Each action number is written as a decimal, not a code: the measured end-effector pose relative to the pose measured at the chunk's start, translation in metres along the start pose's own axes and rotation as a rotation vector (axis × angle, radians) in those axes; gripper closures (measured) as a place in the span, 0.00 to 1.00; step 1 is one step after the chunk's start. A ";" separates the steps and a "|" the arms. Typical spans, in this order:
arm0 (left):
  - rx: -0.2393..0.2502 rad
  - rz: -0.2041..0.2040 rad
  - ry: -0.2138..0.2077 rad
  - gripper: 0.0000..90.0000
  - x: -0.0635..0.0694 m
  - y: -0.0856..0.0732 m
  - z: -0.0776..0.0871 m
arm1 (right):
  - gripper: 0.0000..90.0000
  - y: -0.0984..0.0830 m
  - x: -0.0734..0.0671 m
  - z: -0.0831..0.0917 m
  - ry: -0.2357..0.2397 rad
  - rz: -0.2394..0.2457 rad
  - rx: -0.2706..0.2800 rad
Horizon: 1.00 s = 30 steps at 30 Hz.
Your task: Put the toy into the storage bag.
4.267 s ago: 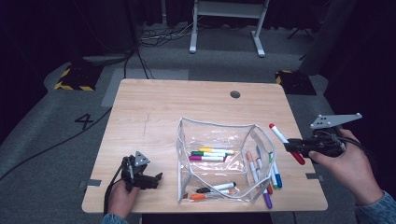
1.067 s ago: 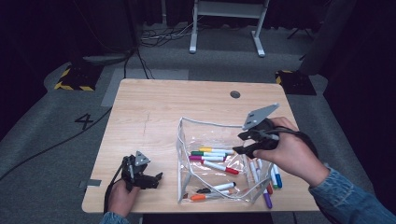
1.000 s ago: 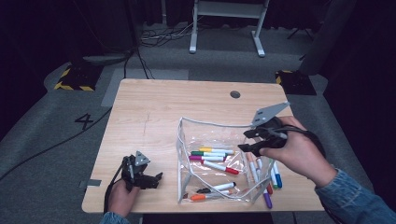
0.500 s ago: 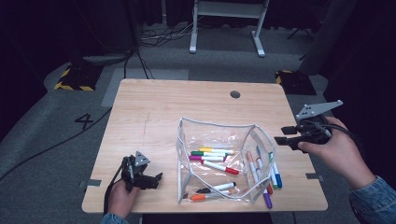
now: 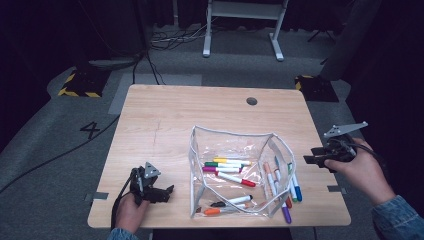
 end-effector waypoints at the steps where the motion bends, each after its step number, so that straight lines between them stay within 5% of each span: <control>1: 0.000 0.000 0.000 0.00 0.000 0.000 0.000 | 0.60 -0.005 0.000 -0.006 0.002 -0.007 -0.011; 10: 0.000 0.000 0.000 0.00 0.000 0.000 0.000 | 0.60 -0.051 -0.001 -0.056 0.043 -0.066 -0.109; 19: 0.000 0.000 0.000 0.00 0.000 0.000 0.000 | 0.60 -0.074 -0.005 -0.089 0.067 -0.094 -0.151; 24: 0.000 0.000 0.000 0.00 0.000 0.000 0.000 | 0.61 -0.079 -0.006 -0.097 0.067 -0.099 -0.164; 30: 0.000 0.000 0.000 0.00 0.000 0.000 0.000 | 0.70 -0.090 0.006 -0.095 0.007 -0.122 -0.201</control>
Point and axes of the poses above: each handheld gripper's, and its own axes: z roughly backward along the jaws, y roughly out of its top, x roughly to its right, the point moved 10 cm from there along -z, roughly forward along the jaws, and after that the axes turned 10 degrees about z, right-handed, at the moved point
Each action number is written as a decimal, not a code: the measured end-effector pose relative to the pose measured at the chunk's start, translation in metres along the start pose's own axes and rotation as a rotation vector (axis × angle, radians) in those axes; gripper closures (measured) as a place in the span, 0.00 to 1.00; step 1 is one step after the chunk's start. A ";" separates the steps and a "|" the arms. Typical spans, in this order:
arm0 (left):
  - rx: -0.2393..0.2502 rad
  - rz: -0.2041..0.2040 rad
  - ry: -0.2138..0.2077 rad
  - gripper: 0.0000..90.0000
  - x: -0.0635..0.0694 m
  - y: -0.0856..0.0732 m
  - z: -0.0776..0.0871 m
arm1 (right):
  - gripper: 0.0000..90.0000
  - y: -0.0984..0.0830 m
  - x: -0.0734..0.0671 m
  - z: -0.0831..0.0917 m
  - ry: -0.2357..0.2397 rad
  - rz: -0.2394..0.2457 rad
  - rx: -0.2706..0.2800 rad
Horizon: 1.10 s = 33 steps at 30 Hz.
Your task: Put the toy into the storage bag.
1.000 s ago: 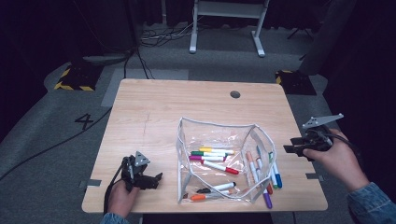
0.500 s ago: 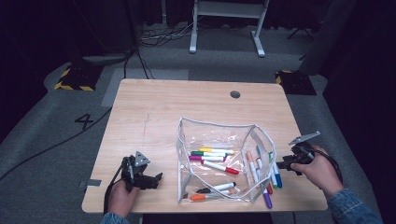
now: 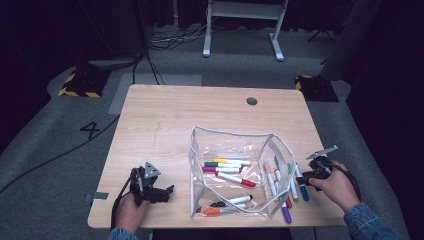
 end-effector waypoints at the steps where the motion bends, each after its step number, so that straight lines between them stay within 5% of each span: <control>1: 0.000 0.000 0.000 0.00 0.000 0.000 0.000 | 0.71 -0.002 0.002 0.000 -0.009 -0.014 -0.004; 6: 0.000 0.000 0.000 0.00 0.000 0.000 0.000 | 0.85 -0.009 0.009 0.000 -0.033 -0.070 -0.020; 12: 0.000 0.000 0.000 0.00 0.000 0.000 0.000 | 0.85 -0.011 0.011 0.002 -0.041 -0.123 -0.021; 18: 0.000 0.000 0.000 0.00 0.000 0.000 0.000 | 0.85 -0.007 0.011 0.011 -0.032 -0.127 0.013; 33: 0.000 0.000 0.000 0.00 0.000 0.000 0.000 | 0.85 0.020 -0.011 0.092 0.022 -0.059 0.187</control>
Point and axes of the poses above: each handheld gripper's, and its own axes: z roughly backward along the jaws, y roughly out of its top, x roughly to its right, the point moved 10 cm from there along -z, roughly forward along the jaws, and after that the axes turned 10 degrees about z, right-handed, at the moved point
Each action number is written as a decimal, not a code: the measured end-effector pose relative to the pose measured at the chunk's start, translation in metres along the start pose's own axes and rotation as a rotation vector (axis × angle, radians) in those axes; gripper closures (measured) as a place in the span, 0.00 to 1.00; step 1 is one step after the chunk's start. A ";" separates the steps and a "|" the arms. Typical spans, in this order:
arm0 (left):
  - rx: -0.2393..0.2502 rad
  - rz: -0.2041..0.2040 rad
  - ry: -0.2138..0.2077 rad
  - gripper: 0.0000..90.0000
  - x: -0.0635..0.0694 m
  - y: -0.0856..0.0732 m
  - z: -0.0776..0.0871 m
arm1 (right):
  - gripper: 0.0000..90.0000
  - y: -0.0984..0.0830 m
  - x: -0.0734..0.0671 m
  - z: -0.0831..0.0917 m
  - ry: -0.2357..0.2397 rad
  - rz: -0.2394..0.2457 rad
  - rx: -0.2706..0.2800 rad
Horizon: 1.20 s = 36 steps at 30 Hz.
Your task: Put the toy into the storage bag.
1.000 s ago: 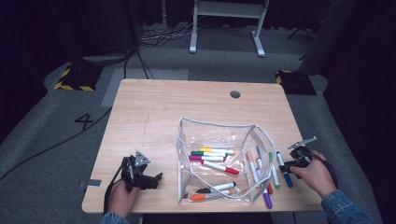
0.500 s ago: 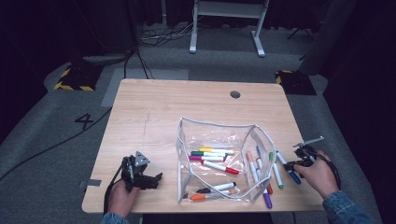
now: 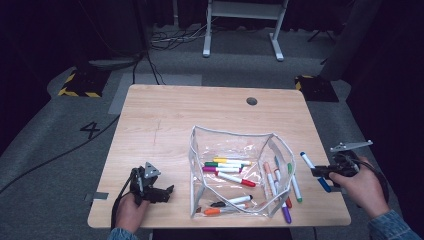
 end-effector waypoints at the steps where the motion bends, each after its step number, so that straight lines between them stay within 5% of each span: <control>1: 0.000 0.000 0.000 0.00 0.000 0.000 0.000 | 0.85 0.004 -0.003 0.006 0.006 0.005 0.015; 7: 0.000 0.000 0.000 0.00 0.000 0.000 0.000 | 0.85 0.027 -0.019 0.038 0.029 0.062 0.083; 19: 0.000 0.000 0.000 0.00 0.000 0.000 0.000 | 0.85 0.067 -0.059 0.069 0.081 0.183 0.144; 36: 0.000 -0.002 -0.001 0.00 0.000 0.000 0.000 | 0.85 0.121 -0.144 0.059 0.203 0.424 0.130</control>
Point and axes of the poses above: each handheld gripper's, and its own axes: z roughly backward along the jaws, y roughly out of its top, x roughly to its right, the point moved 10 cm from there along -z, roughly forward along the jaws, and after that the axes turned 10 degrees about z, right-handed, at the moved point
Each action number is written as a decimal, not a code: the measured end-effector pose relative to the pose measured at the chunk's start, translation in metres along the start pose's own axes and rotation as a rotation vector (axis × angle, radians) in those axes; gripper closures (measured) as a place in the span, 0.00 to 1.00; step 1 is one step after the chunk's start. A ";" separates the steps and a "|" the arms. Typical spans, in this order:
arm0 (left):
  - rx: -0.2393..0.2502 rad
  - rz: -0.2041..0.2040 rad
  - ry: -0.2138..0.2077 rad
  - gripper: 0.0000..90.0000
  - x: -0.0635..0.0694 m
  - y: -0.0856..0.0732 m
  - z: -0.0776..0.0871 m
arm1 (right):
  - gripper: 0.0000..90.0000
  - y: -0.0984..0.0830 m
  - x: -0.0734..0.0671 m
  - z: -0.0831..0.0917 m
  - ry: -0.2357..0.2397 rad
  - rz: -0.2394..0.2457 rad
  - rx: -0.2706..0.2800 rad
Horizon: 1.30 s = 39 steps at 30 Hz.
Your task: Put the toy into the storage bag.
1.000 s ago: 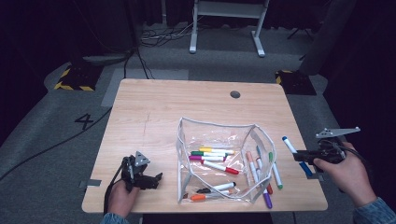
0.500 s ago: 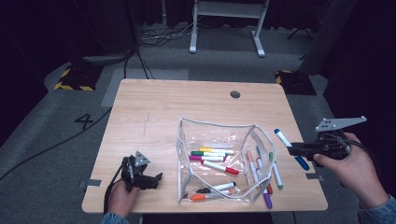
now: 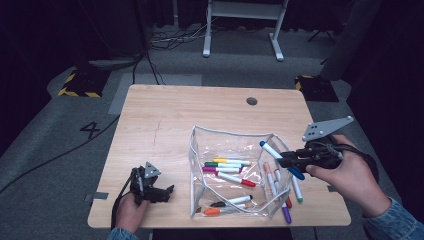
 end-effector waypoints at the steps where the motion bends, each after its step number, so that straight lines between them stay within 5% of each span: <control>1: -0.001 -0.002 0.001 0.00 0.000 0.000 0.000 | 0.85 0.004 -0.003 -0.002 0.006 0.009 -0.001; 19: -0.001 -0.006 0.001 0.00 0.000 0.000 0.000 | 0.85 0.050 -0.043 -0.055 0.133 0.160 -0.070; 39: -0.001 -0.008 0.000 0.00 0.000 0.000 0.000 | 0.85 0.021 -0.049 -0.129 0.228 0.195 -0.302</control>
Point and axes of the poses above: each handheld gripper's, and its own axes: z roughly backward along the jaws, y roughly out of its top, x roughly to its right, the point moved 10 cm from there along -z, roughly forward along the jaws, and after that the axes turned 10 degrees about z, right-handed, at the moved point
